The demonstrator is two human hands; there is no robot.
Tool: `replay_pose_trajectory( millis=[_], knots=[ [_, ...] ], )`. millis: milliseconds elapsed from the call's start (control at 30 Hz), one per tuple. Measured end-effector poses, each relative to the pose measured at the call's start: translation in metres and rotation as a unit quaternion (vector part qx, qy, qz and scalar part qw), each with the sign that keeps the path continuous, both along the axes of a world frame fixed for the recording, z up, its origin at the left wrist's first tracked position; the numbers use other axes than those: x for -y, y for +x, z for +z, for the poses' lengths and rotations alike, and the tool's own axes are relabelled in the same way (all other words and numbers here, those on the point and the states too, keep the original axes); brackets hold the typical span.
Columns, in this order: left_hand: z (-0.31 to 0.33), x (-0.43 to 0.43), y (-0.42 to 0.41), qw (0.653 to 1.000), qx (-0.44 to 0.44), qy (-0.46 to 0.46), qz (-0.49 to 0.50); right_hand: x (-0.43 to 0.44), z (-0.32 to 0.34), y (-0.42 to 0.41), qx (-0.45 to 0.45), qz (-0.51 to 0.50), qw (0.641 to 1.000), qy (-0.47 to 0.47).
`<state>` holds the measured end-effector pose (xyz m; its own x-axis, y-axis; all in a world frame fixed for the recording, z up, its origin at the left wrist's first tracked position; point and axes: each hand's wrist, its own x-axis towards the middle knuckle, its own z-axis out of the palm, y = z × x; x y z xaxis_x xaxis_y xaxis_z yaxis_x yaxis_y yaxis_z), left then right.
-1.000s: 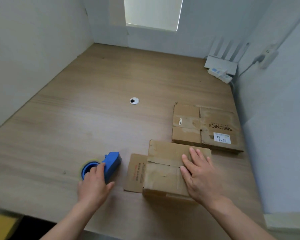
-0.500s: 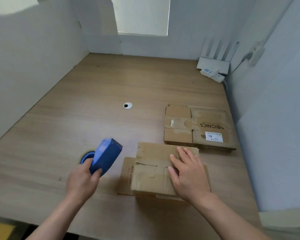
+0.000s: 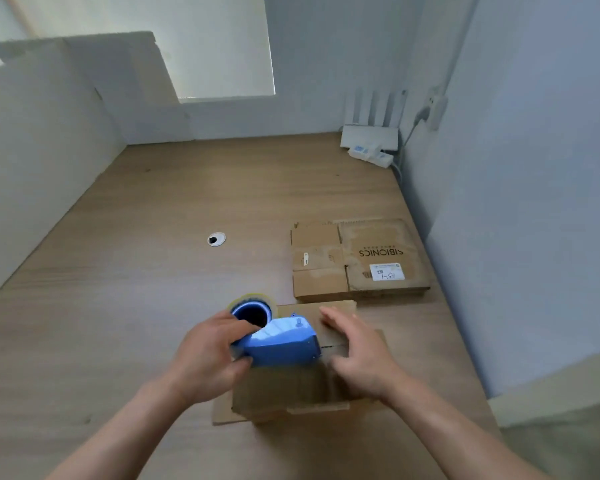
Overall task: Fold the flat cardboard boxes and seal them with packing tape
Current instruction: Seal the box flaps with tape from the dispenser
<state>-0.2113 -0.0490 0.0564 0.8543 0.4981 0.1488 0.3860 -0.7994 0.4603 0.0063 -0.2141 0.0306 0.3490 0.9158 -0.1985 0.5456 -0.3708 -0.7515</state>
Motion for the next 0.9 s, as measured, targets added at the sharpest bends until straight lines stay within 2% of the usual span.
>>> replay_pose_trajectory(
  millis=[133,367,700,900],
  knots=[
    [0.000,-0.005,0.002,1.000,-0.020,0.005,-0.010,0.002,0.000,0.007,-0.062,0.003,0.998,-0.018],
    [0.001,-0.007,0.001,0.999,-0.035,0.006,-0.021,0.001,-0.002,0.005,-0.072,0.044,0.996,0.005],
    [0.003,-0.013,0.000,0.998,-0.040,-0.022,-0.039,-0.001,-0.009,0.000,-0.076,-0.038,0.996,0.023],
    [0.009,-0.023,0.005,0.996,-0.062,-0.053,-0.048,-0.003,-0.011,-0.001,-0.149,-0.127,0.977,0.083]
  ],
)
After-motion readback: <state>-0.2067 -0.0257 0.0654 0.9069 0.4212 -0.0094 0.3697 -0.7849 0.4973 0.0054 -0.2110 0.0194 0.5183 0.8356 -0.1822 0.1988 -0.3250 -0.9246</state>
